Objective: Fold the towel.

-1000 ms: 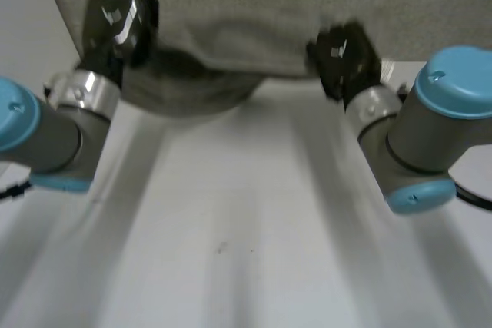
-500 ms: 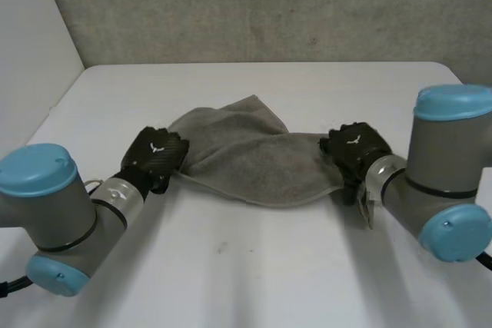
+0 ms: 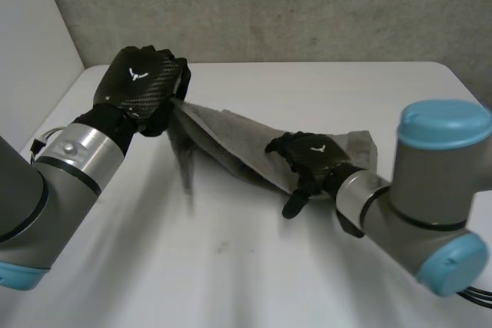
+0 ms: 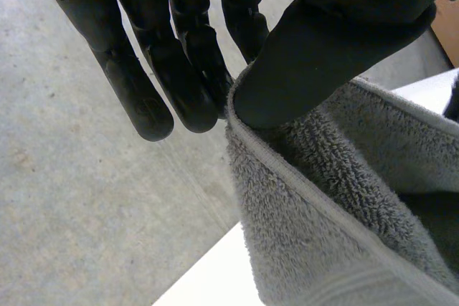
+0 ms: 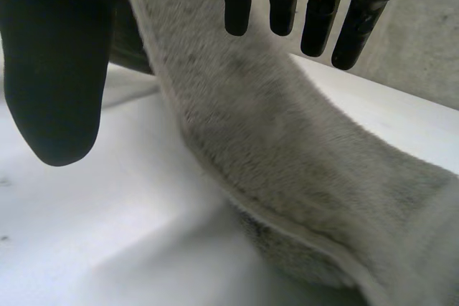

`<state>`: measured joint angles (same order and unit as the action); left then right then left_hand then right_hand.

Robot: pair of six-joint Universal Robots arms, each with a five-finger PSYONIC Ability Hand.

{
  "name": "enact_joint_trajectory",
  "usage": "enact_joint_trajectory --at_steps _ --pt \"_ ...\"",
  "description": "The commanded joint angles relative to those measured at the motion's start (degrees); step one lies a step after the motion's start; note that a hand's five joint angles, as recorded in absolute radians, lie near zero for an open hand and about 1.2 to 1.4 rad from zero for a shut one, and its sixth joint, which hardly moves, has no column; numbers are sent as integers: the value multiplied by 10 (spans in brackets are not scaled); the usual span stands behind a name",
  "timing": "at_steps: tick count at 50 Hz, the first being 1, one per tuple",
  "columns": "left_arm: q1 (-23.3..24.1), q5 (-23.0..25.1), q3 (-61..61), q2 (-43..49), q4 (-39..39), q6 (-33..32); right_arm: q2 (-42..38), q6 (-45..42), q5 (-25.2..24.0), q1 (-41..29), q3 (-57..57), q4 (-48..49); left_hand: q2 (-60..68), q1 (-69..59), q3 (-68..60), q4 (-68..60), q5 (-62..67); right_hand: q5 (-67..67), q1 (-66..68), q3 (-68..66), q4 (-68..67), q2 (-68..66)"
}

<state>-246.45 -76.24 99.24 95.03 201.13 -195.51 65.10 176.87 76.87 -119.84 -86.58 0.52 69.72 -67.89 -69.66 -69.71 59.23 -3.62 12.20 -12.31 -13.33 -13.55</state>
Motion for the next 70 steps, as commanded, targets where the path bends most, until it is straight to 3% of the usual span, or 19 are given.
enact_joint_trajectory --at_steps 1,6,7,12,19,22,26,31,35,37,52,66,68,69,70 --pt "2 0 -3 -8 1 -1 -83 -19 40 -16 32 68 103 -121 -103 -103 108 -15 29 -28 -18 -16" --pt "-3 -1 -4 -7 2 -1 -105 -57 74 -11 45 74 103 -121 -103 -103 108 -178 192 -191 -181 -179" --pt "-7 -1 -4 -6 2 -2 -102 -62 89 -8 43 77 103 -121 -103 -103 108 -262 276 -275 -264 -262" --pt "-11 -2 0 1 2 -3 -69 -67 115 16 32 89 103 -121 -103 -103 108 -353 367 -366 -356 -354" --pt "-29 -2 5 17 2 -6 -25 -67 89 89 -1 84 103 -121 -103 -103 108 -363 377 -376 -366 -364" --pt "-31 -2 6 31 2 -5 -23 -69 60 109 -9 82 103 -121 -103 -103 108 -439 453 -452 -442 -440" --pt "-38 -2 6 52 2 -5 -30 -90 16 149 -27 82 103 -121 -103 -103 108 -663 677 -676 -666 -664" --pt "-39 -2 6 82 4 -1 -29 -109 -5 175 -40 81 88 -106 -89 -88 93 -664 678 -677 -667 -665" --pt "-39 0 5 114 6 -1 -23 -108 -15 187 -47 81 -21 3 21 21 -17 -664 678 -677 -667 -665" --pt "-38 -1 2 152 7 -1 -16 -107 -21 187 -51 81 -145 127 145 145 -141 -664 678 -677 -667 -665" --pt "-30 -1 -4 232 8 1 34 -105 -25 188 -55 83 -334 316 334 334 -329 -664 678 -677 -667 -665" --pt "-24 -6 3 230 2 -5 41 -111 -19 185 -53 83 -319 301 319 319 -314 -664 678 -677 -667 -665" --pt "-22 -9 -1 233 3 -6 44 -112 -21 182 -49 83 -247 229 246 247 -242 -664 678 -677 -667 -665" --pt "-22 -17 -4 238 6 -7 45 -113 -21 181 -46 83 -82 64 81 82 -77 -664 678 -677 -667 -665" --pt "-22 -17 -5 238 6 -7 43 -115 -21 180 -41 80 -80 62 80 80 -75 -664 678 -677 -667 -665"
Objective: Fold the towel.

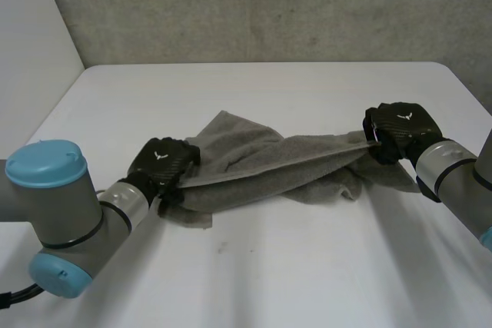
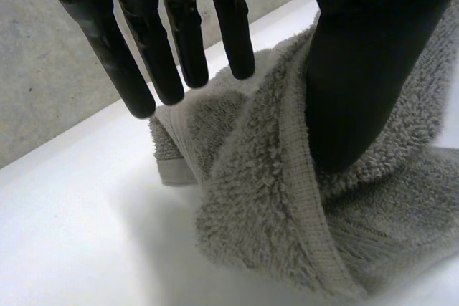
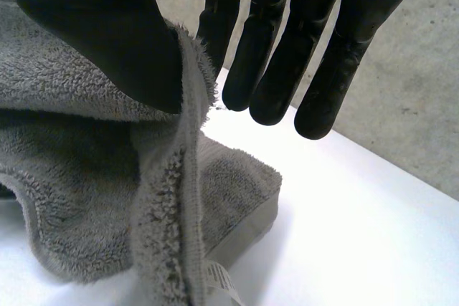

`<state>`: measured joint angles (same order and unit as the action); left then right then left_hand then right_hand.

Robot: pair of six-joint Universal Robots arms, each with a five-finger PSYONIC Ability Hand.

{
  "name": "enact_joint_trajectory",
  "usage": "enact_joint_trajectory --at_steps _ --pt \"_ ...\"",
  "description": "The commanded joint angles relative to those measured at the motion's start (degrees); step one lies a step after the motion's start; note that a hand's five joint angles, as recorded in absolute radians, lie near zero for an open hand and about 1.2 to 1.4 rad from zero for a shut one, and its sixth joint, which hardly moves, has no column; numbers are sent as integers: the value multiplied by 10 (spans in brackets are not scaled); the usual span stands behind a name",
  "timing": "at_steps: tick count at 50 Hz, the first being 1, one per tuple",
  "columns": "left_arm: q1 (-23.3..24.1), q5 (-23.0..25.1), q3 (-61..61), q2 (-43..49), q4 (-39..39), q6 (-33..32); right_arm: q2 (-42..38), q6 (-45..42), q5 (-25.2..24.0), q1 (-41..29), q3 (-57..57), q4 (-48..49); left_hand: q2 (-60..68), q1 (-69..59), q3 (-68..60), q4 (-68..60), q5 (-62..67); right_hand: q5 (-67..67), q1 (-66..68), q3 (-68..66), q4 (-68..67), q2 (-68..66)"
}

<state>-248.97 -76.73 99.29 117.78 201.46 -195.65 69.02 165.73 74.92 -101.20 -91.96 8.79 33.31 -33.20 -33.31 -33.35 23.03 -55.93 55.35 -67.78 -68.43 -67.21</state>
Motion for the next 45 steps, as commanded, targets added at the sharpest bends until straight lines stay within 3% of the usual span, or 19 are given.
enact_joint_trajectory --at_steps 1,5,9,11,14,17,19,20,21,22,24,26,32,41,45 --pt "1 -24 -9 19 7 -10 4 -4 -1 -7 13 -3 450 -451 -450 -450 453 -141 247 -122 -116 -128" --pt "-7 -54 -64 46 9 -33 -27 -64 1 -14 52 -25 467 -468 -467 -466 470 -141 247 -122 -116 -128" --pt "-12 -53 -112 61 12 -66 -74 -132 6 -36 117 -56 467 -468 -467 -466 470 -141 247 -122 -116 -128" --pt "-17 -52 -180 76 24 -96 -108 -188 19 -65 201 -61 467 -468 -467 -466 470 -141 247 -122 -116 -128" --pt "-18 -51 -215 81 38 -105 -121 -210 34 -72 246 -53 467 -468 -467 -466 470 -141 247 -122 -116 -128" --pt "-28 -47 -275 75 97 -113 -138 -222 68 -80 341 5 467 -468 -467 -466 470 -141 247 -122 -116 -128" --pt "-37 -33 -306 64 205 -106 -128 -224 80 -81 403 130 467 -468 -467 -466 470 -141 247 -122 -116 -128" --pt "-37 -32 -306 64 206 -106 -128 -224 80 -81 403 131 467 -468 -467 -466 470 -141 247 -122 -116 -128" --pt "-38 -22 -308 50 273 -97 -111 -220 83 -81 406 206 467 -468 -467 -466 470 -141 247 -122 -116 -128" --pt "-38 -22 -308 50 274 -97 -90 -220 87 -81 402 278 467 -468 -467 -466 470 -141 247 -122 -116 -128" --pt "-38 -13 -296 6 376 -67 -70 -219 89 -81 390 333 467 -468 -467 -466 470 -141 247 -122 -116 -128" --pt "-39 -13 -285 -13 397 -46 -55 -218 91 -82 370 355 467 -468 -467 -466 470 -141 247 -122 -116 -128" --pt "-55 -9 -230 -43 328 29 -41 -213 91 -78 293 285 467 -468 -467 -466 470 -141 247 -122 -116 -128" --pt "-66 11 -100 -42 197 32 -52 -213 73 -73 133 85 467 -468 -467 -466 470 -141 247 -122 -116 -128" --pt "-69 51 -7 -39 152 19 -70 -220 61 -73 80 27 467 -468 -467 -466 470 -141 247 -122 -116 -128"
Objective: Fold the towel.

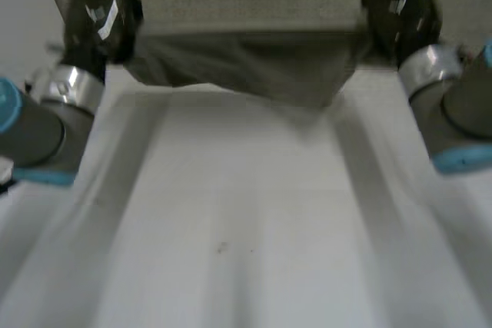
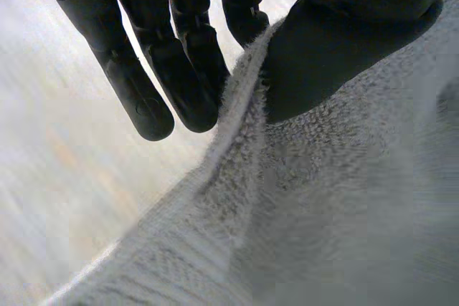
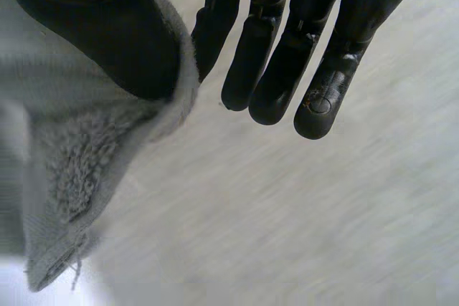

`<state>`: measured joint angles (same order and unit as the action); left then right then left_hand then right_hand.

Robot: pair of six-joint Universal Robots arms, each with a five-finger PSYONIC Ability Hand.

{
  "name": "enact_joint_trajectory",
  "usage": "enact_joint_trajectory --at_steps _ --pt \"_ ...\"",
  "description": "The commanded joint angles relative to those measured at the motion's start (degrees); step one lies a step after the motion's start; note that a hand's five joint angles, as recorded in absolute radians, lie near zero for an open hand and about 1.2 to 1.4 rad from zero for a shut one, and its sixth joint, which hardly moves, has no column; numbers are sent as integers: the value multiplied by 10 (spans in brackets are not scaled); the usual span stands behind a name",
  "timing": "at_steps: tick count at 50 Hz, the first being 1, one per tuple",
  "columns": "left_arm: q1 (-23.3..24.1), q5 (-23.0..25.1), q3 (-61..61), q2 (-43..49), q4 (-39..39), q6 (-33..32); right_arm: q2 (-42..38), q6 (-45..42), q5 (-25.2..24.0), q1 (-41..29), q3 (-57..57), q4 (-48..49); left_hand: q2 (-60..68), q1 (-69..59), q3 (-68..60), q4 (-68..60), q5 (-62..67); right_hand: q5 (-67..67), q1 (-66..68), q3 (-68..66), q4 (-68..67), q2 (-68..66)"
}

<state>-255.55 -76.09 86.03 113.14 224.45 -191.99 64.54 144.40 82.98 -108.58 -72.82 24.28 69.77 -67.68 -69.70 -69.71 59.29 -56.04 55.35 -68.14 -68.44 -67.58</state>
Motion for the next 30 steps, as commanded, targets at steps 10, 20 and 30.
enact_joint_trajectory --at_steps 10,20,30 --pt "-10 53 183 29 -174 -145 -19 -4 -26 1 -173 -210 12 -33 -12 -12 16 -140 247 -119 -116 -124" --pt "-22 51 159 61 -172 -175 37 10 -27 15 -207 -208 -264 243 263 264 -259 -140 247 -119 -116 -124" --pt "-45 36 142 94 -143 -175 69 51 -47 63 -211 -209 -268 247 267 267 -263 -140 247 -119 -116 -124"
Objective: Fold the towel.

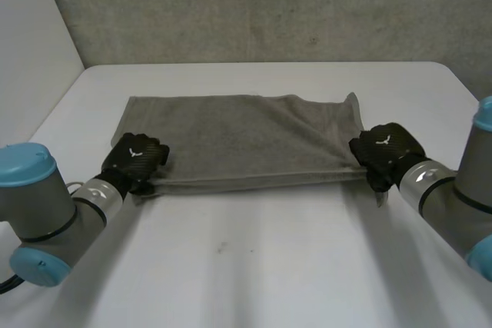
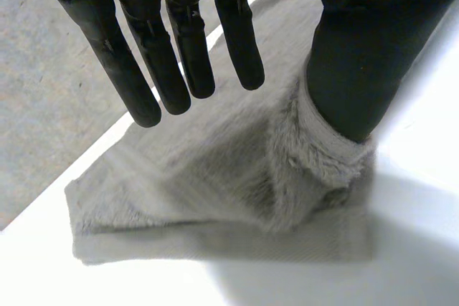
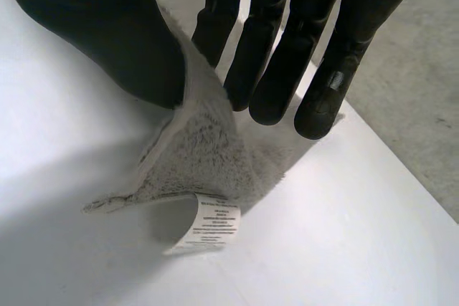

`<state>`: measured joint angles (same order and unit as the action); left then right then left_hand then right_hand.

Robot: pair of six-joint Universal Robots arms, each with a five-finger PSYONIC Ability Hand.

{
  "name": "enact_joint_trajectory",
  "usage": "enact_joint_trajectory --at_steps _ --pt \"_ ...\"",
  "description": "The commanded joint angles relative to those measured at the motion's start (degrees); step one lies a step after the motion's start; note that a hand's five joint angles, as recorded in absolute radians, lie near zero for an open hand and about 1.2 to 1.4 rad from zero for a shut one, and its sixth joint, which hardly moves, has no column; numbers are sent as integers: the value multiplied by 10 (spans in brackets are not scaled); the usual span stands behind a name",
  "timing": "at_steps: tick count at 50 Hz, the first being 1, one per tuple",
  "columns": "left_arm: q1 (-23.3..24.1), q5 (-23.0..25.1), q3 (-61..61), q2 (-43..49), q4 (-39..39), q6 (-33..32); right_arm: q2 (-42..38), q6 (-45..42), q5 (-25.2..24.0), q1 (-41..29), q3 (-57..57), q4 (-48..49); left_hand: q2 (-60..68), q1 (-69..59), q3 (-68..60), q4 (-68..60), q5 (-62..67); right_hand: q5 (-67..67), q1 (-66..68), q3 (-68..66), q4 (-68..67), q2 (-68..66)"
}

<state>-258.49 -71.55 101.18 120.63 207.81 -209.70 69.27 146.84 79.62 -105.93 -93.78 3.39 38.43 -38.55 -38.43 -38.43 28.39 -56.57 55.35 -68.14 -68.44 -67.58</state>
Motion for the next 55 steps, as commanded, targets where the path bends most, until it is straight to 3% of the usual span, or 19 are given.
enact_joint_trajectory --at_steps 1,19,21,23,24,25,32,38,40,42,43,45,48,50,55 --pt "-17 -10 -10 19 26 3 27 28 -14 43 -3 0 46 -45 -46 -46 46 -134 247 -119 -116 -124" --pt "-14 -14 -7 -37 22 3 31 37 -14 53 -4 4 63 -61 -63 -63 63 -134 247 -119 -116 -124" --pt "-17 -14 -7 -37 20 3 30 37 -14 53 -4 4 101 -100 -101 -101 102 -134 247 -119 -116 -124" --pt "-17 -12 -5 -33 18 3 31 38 -15 51 -4 3 332 -331 -332 -332 333 -134 247 -119 -116 -124" --pt "-17 -12 -5 -33 18 3 31 38 -15 51 -4 3 333 -332 -333 -333 334 -134 247 -119 -116 -124" --pt "-17 -12 -2 -31 18 3 31 38 -15 50 -4 3 415 -414 -415 -415 415 -134 247 -119 -116 -124" --pt "-17 -11 1 -40 -8 3 31 35 -12 50 6 -4 416 -414 -416 -416 416 -134 247 -119 -116 -124" --pt "-17 -5 -2 -138 -93 -4 68 14 -16 56 33 -69 416 -414 -416 -416 416 -134 247 -119 -116 -124" --pt "-17 -4 -5 -167 -122 -4 98 -15 -19 72 57 -161 416 -414 -416 -416 416 -134 247 -119 -116 -124" --pt "-18 -3 -12 -229 -192 -9 107 -39 -20 82 68 -207 416 -414 -416 -416 416 -134 247 -119 -116 -124" --pt "-18 -3 -12 -230 -193 -9 107 -39 -20 82 69 -208 416 -414 -416 -416 416 -134 247 -119 -116 -124" --pt "-24 6 -24 -282 -285 -32 125 -109 -27 93 81 -300 416 -414 -416 -416 416 -134 247 -119 -116 -124" --pt "-32 18 -30 -297 -335 -51 137 -181 -38 96 80 -376 416 -414 -416 -416 416 -134 247 -119 -116 -124" --pt "-55 47 -33 -303 -435 -96 137 -207 -40 97 78 -403 416 -414 -416 -416 416 -134 247 -119 -116 -124" --pt "-69 73 -28 -277 -520 -155 130 -236 -41 95 71 -418 416 -414 -416 -416 416 -134 247 -119 -116 -124"
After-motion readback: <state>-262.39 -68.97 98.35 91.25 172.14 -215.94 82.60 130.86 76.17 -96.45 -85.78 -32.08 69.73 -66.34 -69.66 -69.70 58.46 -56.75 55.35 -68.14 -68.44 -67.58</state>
